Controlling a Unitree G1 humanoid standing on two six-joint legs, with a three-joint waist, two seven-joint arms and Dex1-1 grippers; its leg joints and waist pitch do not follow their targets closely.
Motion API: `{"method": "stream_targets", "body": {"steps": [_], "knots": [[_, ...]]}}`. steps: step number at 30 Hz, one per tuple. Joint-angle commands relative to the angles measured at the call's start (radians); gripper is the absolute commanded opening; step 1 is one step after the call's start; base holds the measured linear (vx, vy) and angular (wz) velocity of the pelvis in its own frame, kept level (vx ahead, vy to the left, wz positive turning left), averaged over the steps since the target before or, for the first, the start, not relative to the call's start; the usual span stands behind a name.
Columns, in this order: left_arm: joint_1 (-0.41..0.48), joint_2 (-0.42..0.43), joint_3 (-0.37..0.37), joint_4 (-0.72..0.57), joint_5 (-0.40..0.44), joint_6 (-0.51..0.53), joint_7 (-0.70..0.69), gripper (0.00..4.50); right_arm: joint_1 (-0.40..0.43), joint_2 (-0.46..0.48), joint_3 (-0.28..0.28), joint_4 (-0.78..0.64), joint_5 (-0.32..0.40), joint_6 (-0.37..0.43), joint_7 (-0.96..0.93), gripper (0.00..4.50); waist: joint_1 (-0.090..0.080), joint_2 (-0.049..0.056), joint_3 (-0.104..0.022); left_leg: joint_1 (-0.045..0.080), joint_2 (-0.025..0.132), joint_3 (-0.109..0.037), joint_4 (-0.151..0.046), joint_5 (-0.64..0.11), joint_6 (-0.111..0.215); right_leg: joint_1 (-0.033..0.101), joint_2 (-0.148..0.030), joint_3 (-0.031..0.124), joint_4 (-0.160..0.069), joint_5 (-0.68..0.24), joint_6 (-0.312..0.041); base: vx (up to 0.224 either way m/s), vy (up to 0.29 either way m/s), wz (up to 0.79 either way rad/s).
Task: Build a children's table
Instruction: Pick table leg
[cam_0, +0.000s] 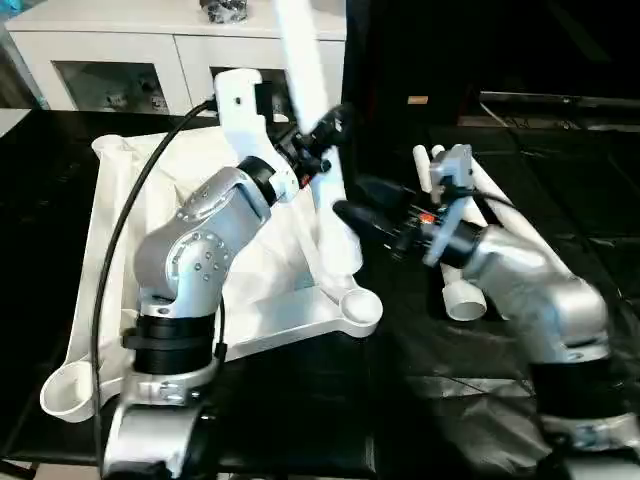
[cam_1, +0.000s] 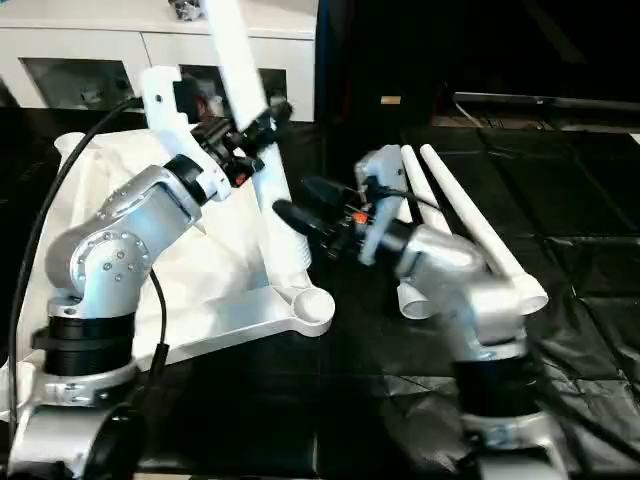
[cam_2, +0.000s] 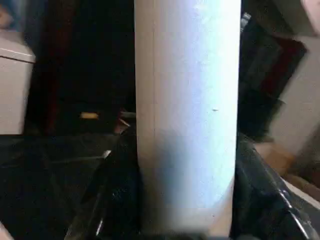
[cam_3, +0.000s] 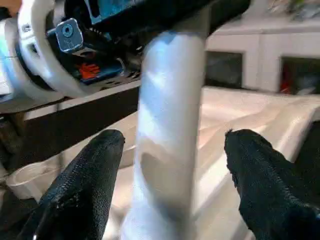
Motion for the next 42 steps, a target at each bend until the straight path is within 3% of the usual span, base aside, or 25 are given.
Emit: {"method": "stream_targets", "body": {"steps": [1,14,15,17,29,42], "knots": [[-0.017,0.029,-0.029,-0.024,-0.028,0.039,-0.070,1.84,-0.025,-0.033,-0.002,-0.007,0.048,0.059,0.057,3.51,0.006,-0.010,-0.083,0.021,0.113,-0.051,-0.065,-0.045,0.072,0.059,-0.114,0.062,-0.059,-0.117,-0.245,0.000,0.000,0.00],[-0.040,0.053,-0.078,-0.069,-0.102,0.095,-0.205,1.84,-0.029,-0.103,0.102,0.023,0.069,0.173,0.191,3.51,0.012,-0.017,-0.080,0.020,0.115,-0.049,-0.065,-0.070,0.038,0.058,-0.118,0.064,-0.064,-0.179,-0.239,0.000,0.000,0.00],[-0.040,0.052,-0.079,-0.071,-0.102,0.096,-0.208,1.84,-0.029,-0.102,0.105,0.024,0.068,0.174,0.193,3.22,0.012,-0.017,-0.080,0.020,0.116,-0.049,-0.066,-0.071,0.038,0.058,-0.118,0.064,-0.064,-0.183,-0.236,0.000,0.000,0.00],[-0.042,0.051,-0.080,-0.074,-0.104,0.098,-0.215,1.84,-0.029,-0.102,0.115,0.034,0.057,0.177,0.192,3.22,0.012,-0.018,-0.080,0.020,0.117,-0.050,-0.066,-0.068,0.036,0.058,-0.118,0.064,-0.063,-0.181,-0.235,0.000,0.000,0.00],[-0.035,0.056,-0.097,-0.097,-0.120,0.111,-0.245,1.84,-0.032,-0.078,0.096,0.055,0.081,0.185,0.191,2.09,0.014,-0.017,-0.082,0.020,0.116,-0.049,-0.064,-0.061,0.037,0.057,-0.119,0.064,-0.062,-0.173,-0.234,0.000,0.000,0.00],[-0.037,0.042,-0.101,-0.114,-0.135,0.116,-0.240,1.84,-0.012,-0.069,0.110,0.051,0.066,0.160,0.191,1.98,0.019,-0.014,-0.082,0.021,0.118,-0.049,-0.066,-0.066,0.025,0.056,-0.117,0.064,-0.062,-0.172,-0.228,0.000,0.000,0.00]]}}
